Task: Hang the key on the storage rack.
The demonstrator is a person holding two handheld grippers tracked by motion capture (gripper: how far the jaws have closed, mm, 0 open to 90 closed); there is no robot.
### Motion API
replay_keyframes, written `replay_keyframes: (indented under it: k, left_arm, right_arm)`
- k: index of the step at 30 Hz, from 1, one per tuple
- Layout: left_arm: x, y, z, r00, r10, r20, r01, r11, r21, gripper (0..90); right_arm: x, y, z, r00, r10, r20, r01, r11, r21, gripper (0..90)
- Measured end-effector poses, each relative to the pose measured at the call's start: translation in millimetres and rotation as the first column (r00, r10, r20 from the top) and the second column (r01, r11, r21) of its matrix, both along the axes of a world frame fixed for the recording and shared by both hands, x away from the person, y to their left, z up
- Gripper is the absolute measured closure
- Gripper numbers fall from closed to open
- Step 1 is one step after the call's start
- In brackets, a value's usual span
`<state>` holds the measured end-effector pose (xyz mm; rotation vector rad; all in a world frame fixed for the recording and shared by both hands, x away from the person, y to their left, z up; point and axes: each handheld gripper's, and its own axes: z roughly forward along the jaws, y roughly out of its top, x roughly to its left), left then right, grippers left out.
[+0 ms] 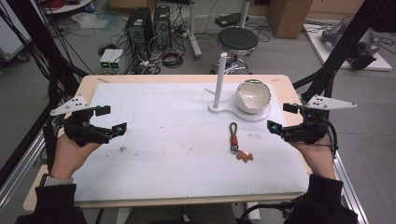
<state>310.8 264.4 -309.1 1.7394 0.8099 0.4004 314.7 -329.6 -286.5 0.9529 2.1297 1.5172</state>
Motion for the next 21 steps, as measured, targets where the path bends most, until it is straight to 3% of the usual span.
replay_keyframes:
  k: [9,21]
  left_arm:
    - [-1.8,1.7,-1.4,0.9999,0.013,-0.004,-0.013,0.9999,0.006,1.7]
    - [-11.6,5.4,-4.3,0.9995,0.03,0.013,-0.03,0.9992,0.025,1.7]
  right_arm:
    - [6.0,-0.2,-6.5,0.9998,-0.012,-0.018,0.012,1.0,-0.01,0.8]
    - [23.8,29.9,-13.4,0.999,0.027,-0.035,-0.029,0.998,-0.061,0.8]
